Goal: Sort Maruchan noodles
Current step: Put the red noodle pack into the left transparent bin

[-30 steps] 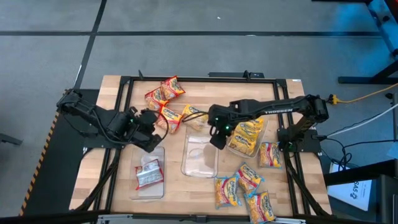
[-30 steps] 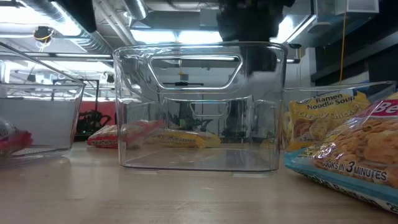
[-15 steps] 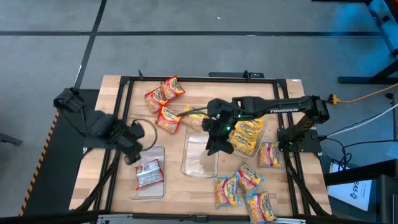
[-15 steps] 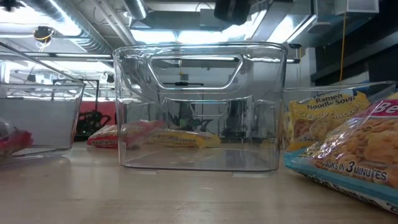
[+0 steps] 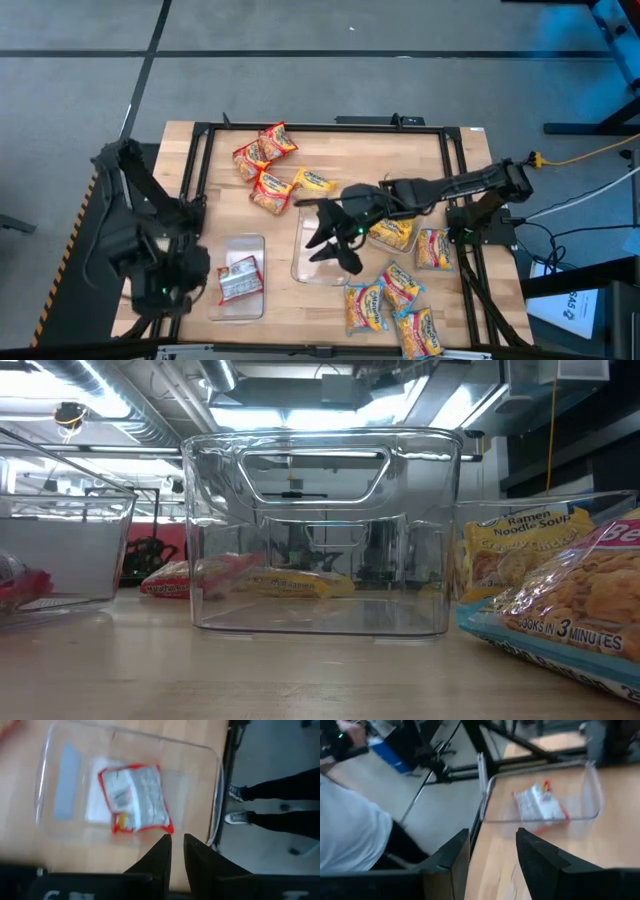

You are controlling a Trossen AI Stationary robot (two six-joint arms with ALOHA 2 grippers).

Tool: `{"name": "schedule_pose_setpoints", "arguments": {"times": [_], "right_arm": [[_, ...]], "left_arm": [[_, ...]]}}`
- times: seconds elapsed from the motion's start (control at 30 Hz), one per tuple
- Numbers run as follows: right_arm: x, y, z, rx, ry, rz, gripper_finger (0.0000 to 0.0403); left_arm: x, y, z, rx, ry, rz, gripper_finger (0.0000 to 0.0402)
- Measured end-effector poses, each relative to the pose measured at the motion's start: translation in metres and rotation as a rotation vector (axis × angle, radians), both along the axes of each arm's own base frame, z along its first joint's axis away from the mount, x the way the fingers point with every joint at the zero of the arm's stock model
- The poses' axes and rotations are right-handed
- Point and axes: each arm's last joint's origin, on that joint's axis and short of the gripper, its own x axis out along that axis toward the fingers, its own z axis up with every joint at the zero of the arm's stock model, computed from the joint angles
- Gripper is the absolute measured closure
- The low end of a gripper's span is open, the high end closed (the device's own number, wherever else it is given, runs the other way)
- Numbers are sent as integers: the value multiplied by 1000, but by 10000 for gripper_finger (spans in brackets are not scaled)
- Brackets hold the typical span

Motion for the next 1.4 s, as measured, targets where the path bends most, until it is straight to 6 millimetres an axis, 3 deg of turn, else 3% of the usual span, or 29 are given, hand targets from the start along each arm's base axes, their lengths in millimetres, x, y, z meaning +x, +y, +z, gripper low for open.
{"name": "schedule_pose_setpoints", "arguments": {"times": [0.1, 0.2, 0.33, 0.43, 0.7, 1.0, 1.23, 1.4], "right_arm": [[-2, 14, 2, -22, -25, -25, 244], [-6, 28, 1, -51, -35, -53, 244], [-10, 40, 1, -83, -45, -98, 244], [-12, 46, 1, -70, -36, -134, 244], [-13, 49, 1, 9, 8, -163, 244], [-14, 49, 1, 26, 16, -130, 244], [-15, 53, 1, 68, 39, -20, 244], [-17, 53, -2, 64, 80, 4, 244]], "left_arm": [[3, -15, -15, 102, 8, -59, 356], [9, -25, -43, 200, 48, -54, 356], [25, -34, -81, 290, 97, -17, 356], [38, -37, -97, 327, 126, 13, 356], [70, -54, -123, 274, 119, -105, 356], [92, -44, -140, 315, 194, -103, 356], [100, -35, -143, 292, 239, -86, 353], [96, -29, -153, 262, 302, 3, 329]]}}
